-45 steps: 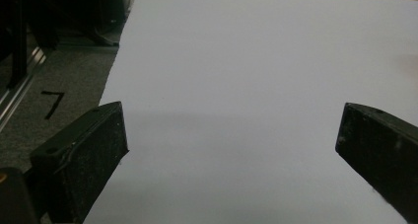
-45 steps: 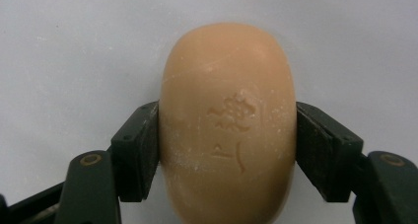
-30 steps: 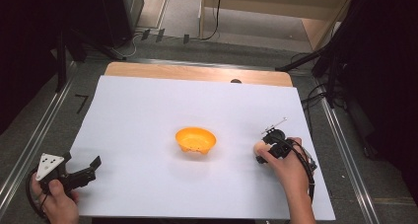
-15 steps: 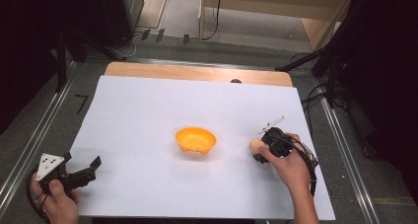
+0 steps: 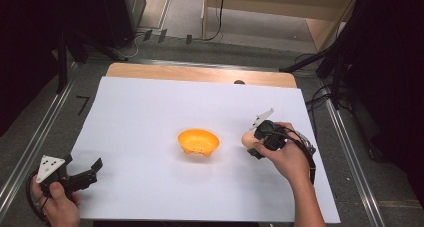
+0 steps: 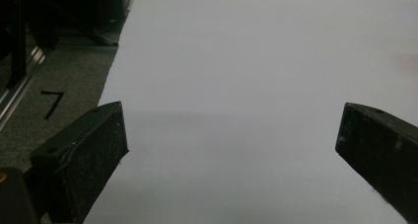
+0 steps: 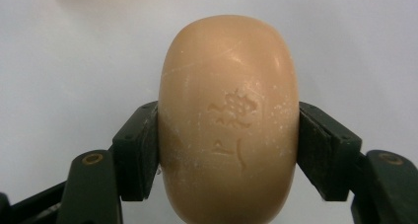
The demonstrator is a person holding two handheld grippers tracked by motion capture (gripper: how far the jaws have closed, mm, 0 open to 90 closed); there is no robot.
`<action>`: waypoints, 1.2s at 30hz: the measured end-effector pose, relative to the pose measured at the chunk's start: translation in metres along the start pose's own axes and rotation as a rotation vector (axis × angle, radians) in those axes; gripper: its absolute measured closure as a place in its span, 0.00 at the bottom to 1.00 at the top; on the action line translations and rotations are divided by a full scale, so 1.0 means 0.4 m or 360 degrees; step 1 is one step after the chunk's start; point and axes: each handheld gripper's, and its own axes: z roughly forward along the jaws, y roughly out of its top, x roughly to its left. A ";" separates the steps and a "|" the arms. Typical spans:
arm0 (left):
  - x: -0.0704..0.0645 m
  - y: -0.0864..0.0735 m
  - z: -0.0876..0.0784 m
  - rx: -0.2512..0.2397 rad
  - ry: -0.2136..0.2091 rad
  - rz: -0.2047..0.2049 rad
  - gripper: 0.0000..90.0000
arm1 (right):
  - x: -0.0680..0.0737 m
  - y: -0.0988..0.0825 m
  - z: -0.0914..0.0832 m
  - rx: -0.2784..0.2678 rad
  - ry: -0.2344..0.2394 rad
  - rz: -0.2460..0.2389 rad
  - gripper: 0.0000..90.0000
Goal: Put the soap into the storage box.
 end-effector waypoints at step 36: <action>0.001 0.000 0.001 0.0001 -0.0002 -0.0005 0.00 | 0.051 0.168 -0.010 -0.0121 0.0119 -0.0455 0.37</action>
